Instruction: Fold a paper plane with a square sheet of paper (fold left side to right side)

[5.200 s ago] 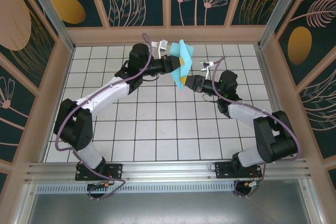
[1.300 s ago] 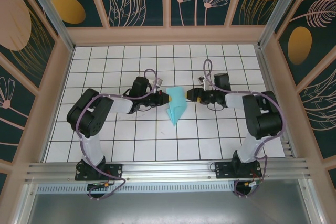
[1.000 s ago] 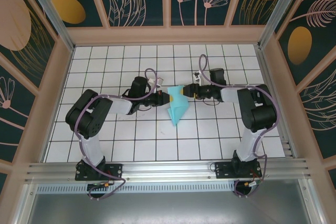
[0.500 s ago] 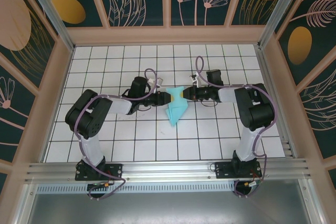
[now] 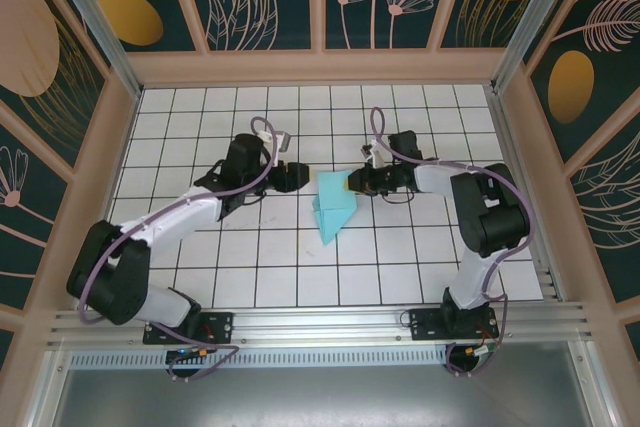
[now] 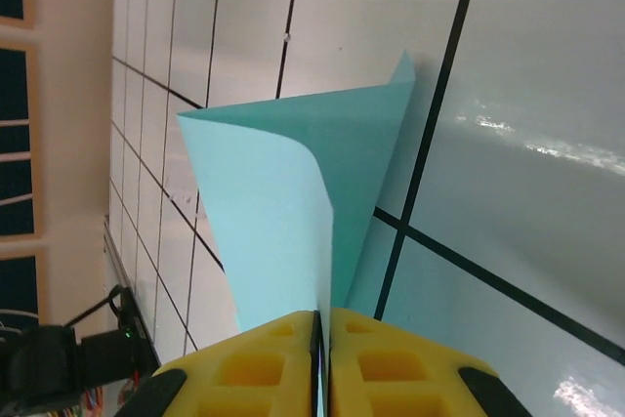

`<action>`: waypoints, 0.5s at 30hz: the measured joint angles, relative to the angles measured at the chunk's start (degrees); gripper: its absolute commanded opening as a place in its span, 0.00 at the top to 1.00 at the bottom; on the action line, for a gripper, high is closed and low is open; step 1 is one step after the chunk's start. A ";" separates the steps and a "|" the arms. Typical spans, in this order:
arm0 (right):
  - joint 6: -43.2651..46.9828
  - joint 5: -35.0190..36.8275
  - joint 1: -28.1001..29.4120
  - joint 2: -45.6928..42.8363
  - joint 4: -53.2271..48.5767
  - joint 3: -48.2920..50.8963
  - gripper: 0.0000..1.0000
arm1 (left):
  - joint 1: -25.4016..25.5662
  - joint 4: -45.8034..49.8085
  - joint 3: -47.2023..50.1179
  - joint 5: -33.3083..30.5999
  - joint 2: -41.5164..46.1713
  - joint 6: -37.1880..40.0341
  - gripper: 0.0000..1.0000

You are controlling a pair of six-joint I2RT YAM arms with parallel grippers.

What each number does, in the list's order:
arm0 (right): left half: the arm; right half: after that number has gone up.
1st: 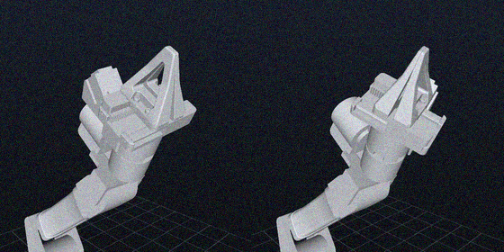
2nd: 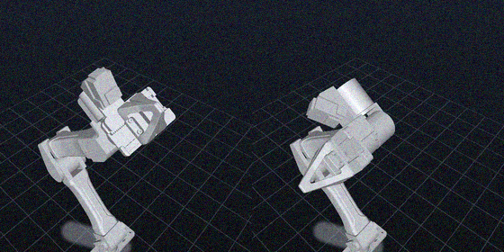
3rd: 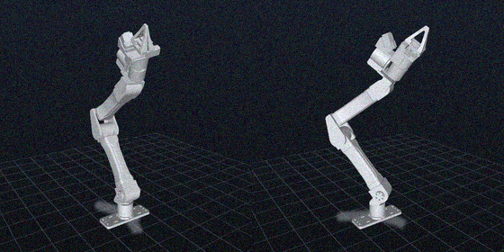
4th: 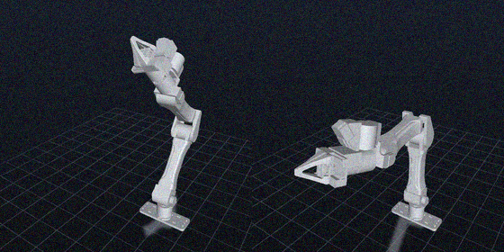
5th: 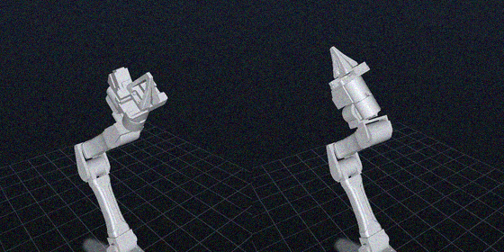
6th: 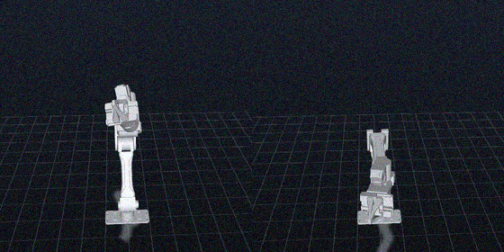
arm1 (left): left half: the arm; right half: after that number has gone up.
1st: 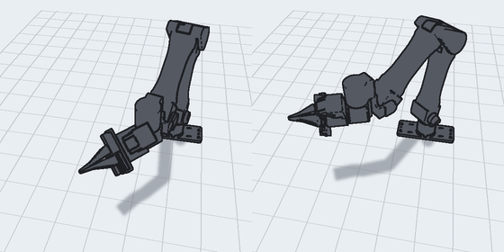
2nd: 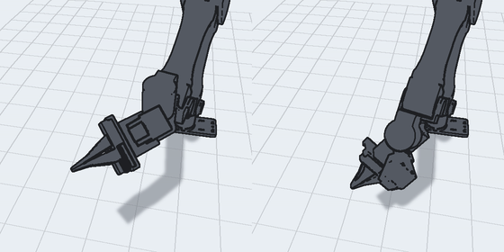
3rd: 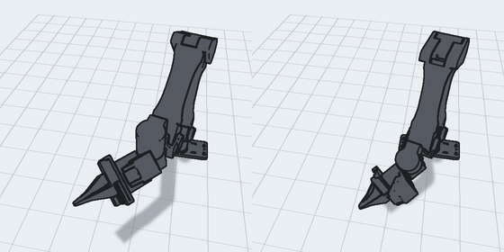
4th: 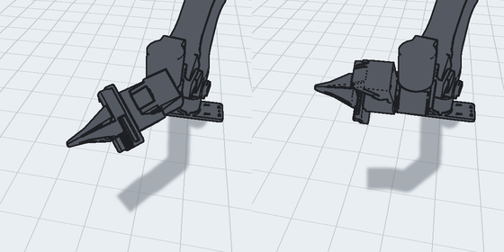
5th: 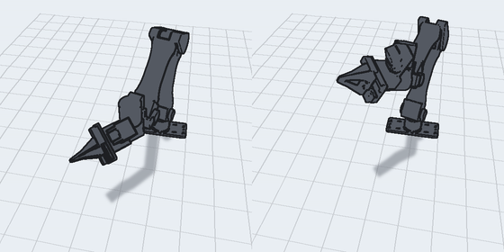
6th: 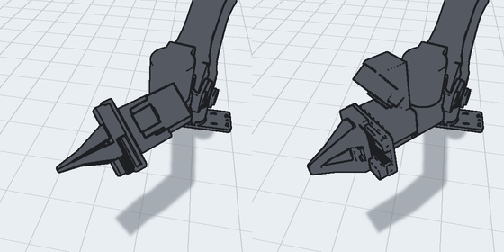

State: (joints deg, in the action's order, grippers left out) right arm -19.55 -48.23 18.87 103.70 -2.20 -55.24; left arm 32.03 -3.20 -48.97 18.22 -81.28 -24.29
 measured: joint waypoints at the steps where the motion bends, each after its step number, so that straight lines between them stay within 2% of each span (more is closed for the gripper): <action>1: -0.70 0.44 0.22 -0.33 -1.22 -0.55 0.87 | 1.84 1.46 0.00 -1.25 0.85 0.37 0.42; 5: -2.78 2.86 0.83 -1.92 -6.91 -3.34 0.86 | 8.37 4.13 1.49 -3.91 2.54 0.15 0.42; 15: -5.95 7.17 2.05 -3.82 -14.97 -9.16 0.85 | 11.15 5.16 4.68 -6.80 3.89 -1.79 0.41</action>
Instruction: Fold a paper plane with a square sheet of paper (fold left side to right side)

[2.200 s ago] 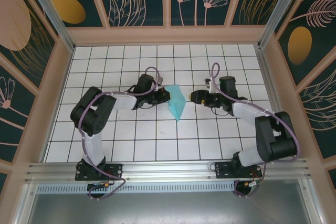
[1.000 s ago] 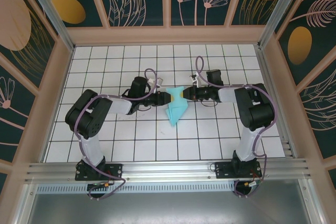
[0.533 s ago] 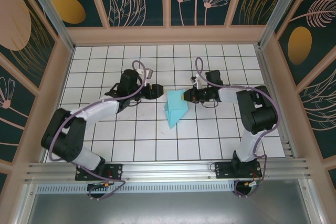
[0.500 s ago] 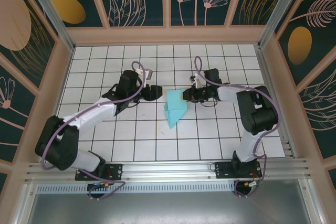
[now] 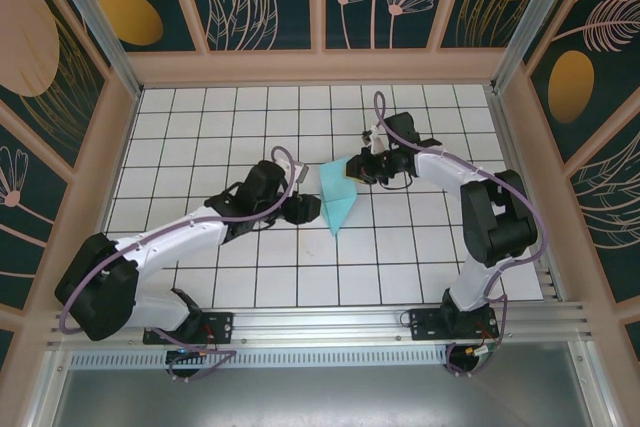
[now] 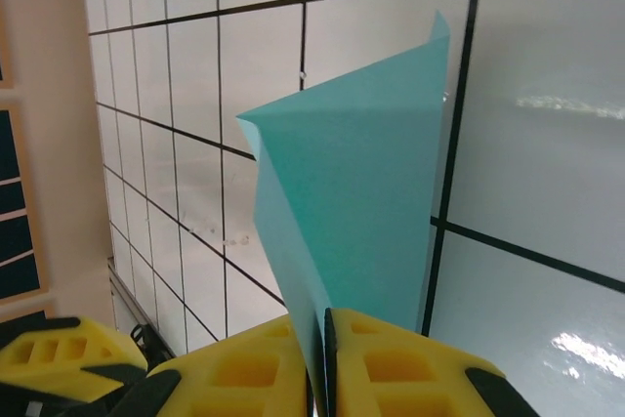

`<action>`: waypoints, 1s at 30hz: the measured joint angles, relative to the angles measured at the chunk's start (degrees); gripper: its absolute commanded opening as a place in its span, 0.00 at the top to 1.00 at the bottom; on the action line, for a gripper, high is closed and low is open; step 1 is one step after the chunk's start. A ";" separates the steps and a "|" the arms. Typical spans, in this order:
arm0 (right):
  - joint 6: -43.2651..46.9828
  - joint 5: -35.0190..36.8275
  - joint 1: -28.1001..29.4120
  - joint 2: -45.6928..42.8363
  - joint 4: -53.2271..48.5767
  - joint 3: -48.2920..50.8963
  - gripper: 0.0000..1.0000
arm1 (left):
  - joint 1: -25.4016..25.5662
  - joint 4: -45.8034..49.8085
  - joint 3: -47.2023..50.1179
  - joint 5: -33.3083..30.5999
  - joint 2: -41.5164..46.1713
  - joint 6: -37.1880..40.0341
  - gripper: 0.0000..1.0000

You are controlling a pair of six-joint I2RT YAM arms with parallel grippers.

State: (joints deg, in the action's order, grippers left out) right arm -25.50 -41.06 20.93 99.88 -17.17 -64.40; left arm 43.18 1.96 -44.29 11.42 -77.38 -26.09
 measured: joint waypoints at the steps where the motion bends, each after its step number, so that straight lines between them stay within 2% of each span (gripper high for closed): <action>1: -0.42 0.37 0.17 0.02 -0.35 0.00 0.85 | 0.96 0.04 -0.15 -0.37 -0.15 -0.13 0.41; 9: -2.56 1.18 1.81 0.20 -1.33 -0.28 0.85 | 9.20 0.48 -3.32 -6.86 -5.92 -1.97 0.37; 16: -3.87 1.22 2.25 0.46 -1.51 -1.25 0.85 | 14.01 3.93 -10.25 -16.65 -16.06 -2.78 0.37; 24: -4.90 1.29 2.84 1.36 -1.57 -1.33 0.85 | 16.24 8.00 -17.53 -26.88 -24.33 -3.63 0.40; 30: -4.92 2.23 2.86 2.40 -1.95 -1.88 0.85 | 16.24 10.38 -18.25 -30.82 -26.86 -4.22 0.44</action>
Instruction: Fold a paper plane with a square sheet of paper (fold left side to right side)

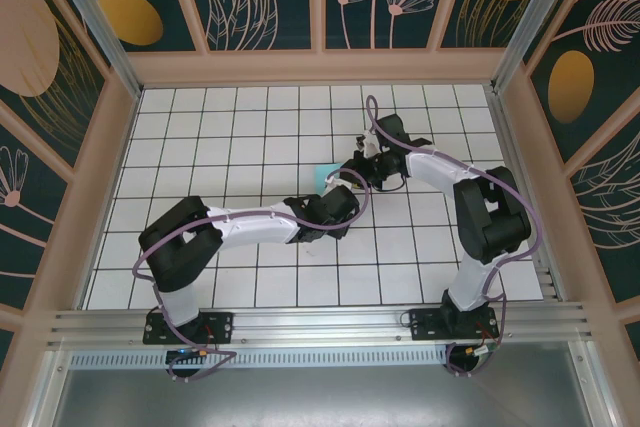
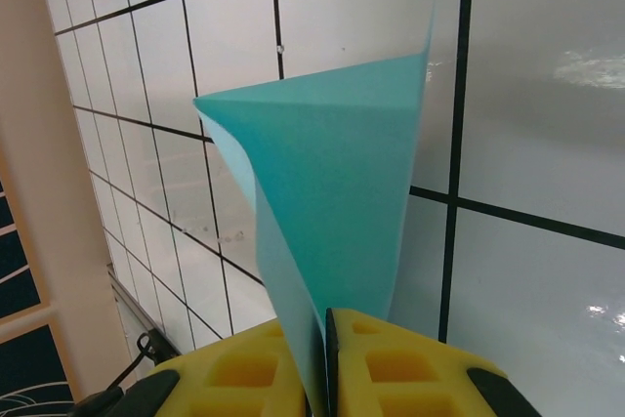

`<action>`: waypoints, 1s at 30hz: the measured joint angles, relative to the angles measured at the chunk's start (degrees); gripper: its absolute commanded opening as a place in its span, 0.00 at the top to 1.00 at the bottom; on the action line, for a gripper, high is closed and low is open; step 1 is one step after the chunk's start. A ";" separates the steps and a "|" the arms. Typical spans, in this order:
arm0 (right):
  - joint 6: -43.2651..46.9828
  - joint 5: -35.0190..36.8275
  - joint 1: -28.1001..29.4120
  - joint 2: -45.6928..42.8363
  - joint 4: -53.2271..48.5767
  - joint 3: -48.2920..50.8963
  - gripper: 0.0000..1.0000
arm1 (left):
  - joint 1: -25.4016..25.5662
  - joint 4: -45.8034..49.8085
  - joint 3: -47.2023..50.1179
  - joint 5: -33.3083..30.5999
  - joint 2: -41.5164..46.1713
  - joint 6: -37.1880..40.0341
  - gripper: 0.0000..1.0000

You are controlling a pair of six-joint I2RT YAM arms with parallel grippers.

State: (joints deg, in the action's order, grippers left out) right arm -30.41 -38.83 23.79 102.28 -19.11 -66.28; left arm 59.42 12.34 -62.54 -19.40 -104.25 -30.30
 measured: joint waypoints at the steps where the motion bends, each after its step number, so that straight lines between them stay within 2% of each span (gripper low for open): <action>1: 0.00 0.04 0.00 0.13 -0.02 0.00 0.85 | 0.00 0.15 -0.04 -0.44 -0.28 -0.02 0.46; 13: 0.00 0.26 0.26 2.60 -0.28 -0.28 0.83 | 0.00 0.35 -0.92 -2.12 -3.63 0.07 0.65; 20: 0.02 0.68 0.26 2.91 -0.66 -1.09 0.74 | 0.00 0.39 -1.40 -2.10 -4.07 0.24 0.79; 26: 0.44 1.60 0.17 2.91 -0.87 -1.22 0.66 | 0.00 0.85 -2.64 -1.81 -4.04 0.24 0.96; 28: 0.61 1.95 0.15 2.91 -0.90 -1.25 0.60 | 0.00 1.18 -3.17 -1.38 -4.07 0.37 1.00; 30: 1.05 2.62 0.07 2.89 -0.92 -1.25 0.53 | 0.00 1.64 -3.80 -0.55 -4.07 0.55 1.00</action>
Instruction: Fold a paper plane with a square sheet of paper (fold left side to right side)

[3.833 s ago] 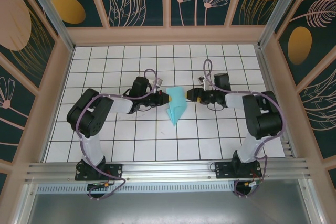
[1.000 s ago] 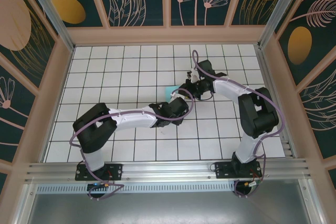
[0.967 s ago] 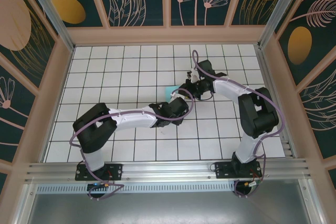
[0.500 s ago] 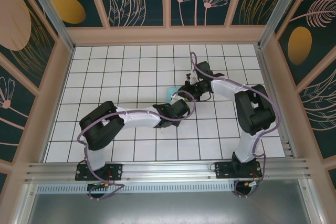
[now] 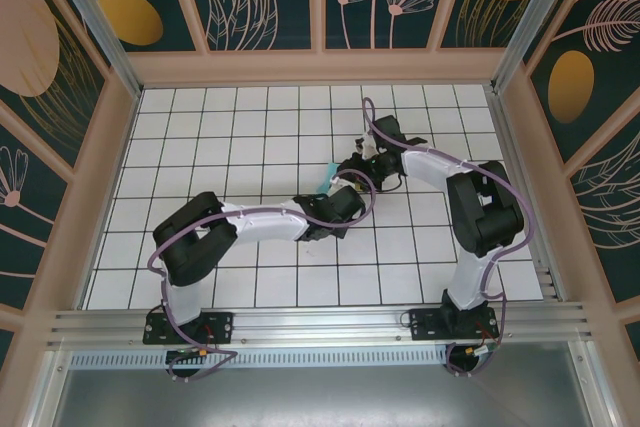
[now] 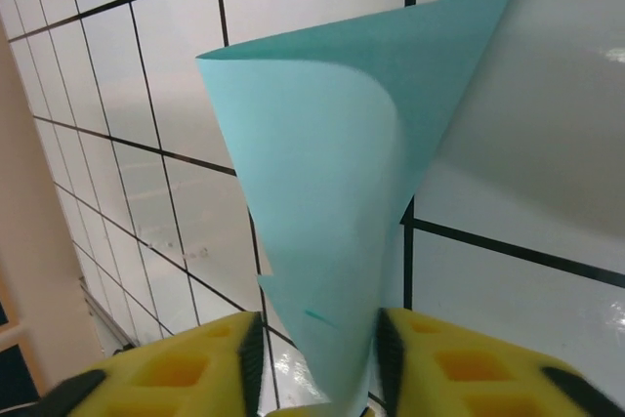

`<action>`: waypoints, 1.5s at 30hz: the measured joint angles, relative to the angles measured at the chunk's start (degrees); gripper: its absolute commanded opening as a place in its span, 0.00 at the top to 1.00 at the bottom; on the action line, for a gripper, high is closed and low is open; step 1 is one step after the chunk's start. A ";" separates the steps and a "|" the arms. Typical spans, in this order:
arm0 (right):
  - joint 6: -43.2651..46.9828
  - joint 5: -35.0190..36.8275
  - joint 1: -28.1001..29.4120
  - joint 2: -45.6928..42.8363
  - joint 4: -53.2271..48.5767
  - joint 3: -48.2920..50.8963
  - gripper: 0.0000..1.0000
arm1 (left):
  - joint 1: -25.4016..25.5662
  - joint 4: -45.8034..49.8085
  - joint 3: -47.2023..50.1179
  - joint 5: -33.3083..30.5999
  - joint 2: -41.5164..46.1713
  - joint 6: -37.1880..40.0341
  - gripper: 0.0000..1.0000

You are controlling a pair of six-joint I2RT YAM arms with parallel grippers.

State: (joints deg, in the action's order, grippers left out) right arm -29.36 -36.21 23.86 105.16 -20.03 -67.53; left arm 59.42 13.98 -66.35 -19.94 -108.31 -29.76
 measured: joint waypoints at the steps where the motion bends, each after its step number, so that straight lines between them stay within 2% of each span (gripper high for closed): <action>1: 0.31 0.44 -0.15 -0.04 0.00 0.00 0.49 | 0.00 0.17 -0.39 0.44 -0.02 -0.04 1.00; 7: 1.14 2.78 -2.82 -5.68 0.57 2.01 0.26 | -0.76 0.57 -2.14 5.55 -0.11 -0.11 1.00; 11: 2.01 3.26 -6.45 -13.09 2.08 6.01 0.19 | -3.04 0.22 -2.14 10.82 -0.11 -0.55 1.00; 17: 2.51 3.28 -10.71 -18.88 4.20 12.48 0.18 | -7.50 -2.62 -1.03 18.99 -0.07 -2.10 1.00; 26: 3.58 2.60 -10.73 -18.27 5.57 17.57 0.19 | -10.97 -4.39 2.60 22.49 3.34 -4.44 1.00; 31: 3.78 1.57 -10.29 -17.22 7.08 17.57 0.20 | -12.07 -5.25 4.72 24.04 5.33 -5.81 1.00; 39: 3.72 0.55 -6.95 -14.43 10.03 17.55 0.22 | -17.57 -11.30 11.56 29.86 9.27 -8.07 1.00; 45: 3.30 0.13 -4.68 -12.09 11.80 17.51 0.24 | -19.37 -14.32 12.44 33.94 9.81 -8.55 1.00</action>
State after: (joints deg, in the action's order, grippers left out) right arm -26.06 -36.07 19.18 93.08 -8.23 -50.02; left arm 40.05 -0.34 -53.91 14.00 -98.50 -38.30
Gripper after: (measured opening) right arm 0.766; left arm 0.057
